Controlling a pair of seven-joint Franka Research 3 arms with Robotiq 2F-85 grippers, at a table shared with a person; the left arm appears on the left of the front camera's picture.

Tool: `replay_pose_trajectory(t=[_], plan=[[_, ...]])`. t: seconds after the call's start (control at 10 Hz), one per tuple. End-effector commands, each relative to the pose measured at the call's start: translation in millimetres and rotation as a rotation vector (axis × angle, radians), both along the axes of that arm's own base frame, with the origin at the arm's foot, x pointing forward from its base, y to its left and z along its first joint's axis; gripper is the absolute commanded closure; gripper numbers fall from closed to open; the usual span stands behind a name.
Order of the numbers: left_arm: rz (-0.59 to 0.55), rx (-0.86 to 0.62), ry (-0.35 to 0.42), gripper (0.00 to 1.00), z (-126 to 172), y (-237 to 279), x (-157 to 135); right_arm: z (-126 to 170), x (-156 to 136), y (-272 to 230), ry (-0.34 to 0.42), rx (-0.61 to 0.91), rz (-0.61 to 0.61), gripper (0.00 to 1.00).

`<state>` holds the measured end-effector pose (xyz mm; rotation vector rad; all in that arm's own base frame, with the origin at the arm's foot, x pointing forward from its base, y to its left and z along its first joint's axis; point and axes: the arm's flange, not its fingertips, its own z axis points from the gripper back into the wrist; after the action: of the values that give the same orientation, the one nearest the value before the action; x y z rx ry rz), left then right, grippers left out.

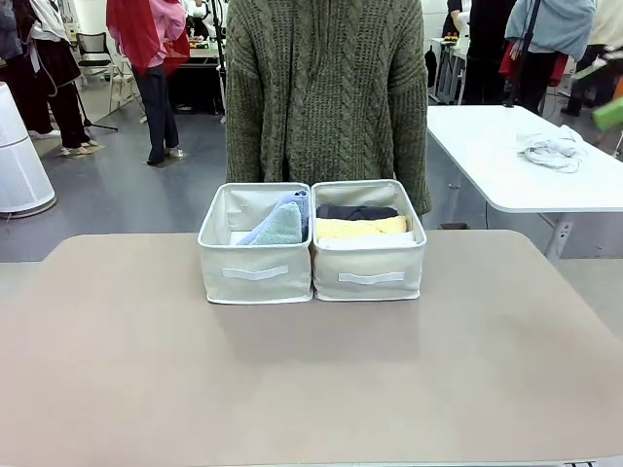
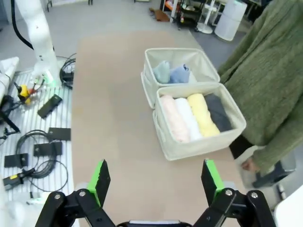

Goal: Sort the towels based on their folding style.
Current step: Pick up another triangle-folded towel from the table and place it in the left Fabric basket.

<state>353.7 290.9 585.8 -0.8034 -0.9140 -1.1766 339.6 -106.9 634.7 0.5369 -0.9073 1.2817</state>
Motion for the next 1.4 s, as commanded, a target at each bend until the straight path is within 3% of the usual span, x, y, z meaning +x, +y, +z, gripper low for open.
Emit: replay_pose_trajectory(t=[0.0, 0.3, 0.5, 0.6, 0.7, 0.8, 1.3], plan=[[0.003, 0.012, -0.003, 0.00, 1, -1, -2, -35, -9, -48, 0.030, 0.060, -0.026, 0.00], [0.003, 0.012, -0.003, 0.00, 1, -1, -2, -81, -17, -117, 0.007, 0.151, -0.003, 0.00], [0.003, 0.012, -0.003, 0.00, 1, -1, -2, -96, -4, -145, -0.014, 0.188, 0.010, 0.00], [0.003, 0.012, -0.003, 0.00, 1, -1, -2, -96, 4, -157, -0.040, 0.222, 0.004, 0.00], [0.003, 0.012, -0.003, 0.00, 1, -1, -2, -100, -6, -162, -0.053, 0.244, 0.006, 0.00], [0.003, 0.012, -0.003, 0.00, 1, -1, -2, -100, 13, -173, -0.062, 0.269, 0.017, 0.00], [0.003, 0.012, -0.003, 0.00, 1, -1, -2, -104, 6, -166, -0.042, 0.249, -0.005, 0.00]])
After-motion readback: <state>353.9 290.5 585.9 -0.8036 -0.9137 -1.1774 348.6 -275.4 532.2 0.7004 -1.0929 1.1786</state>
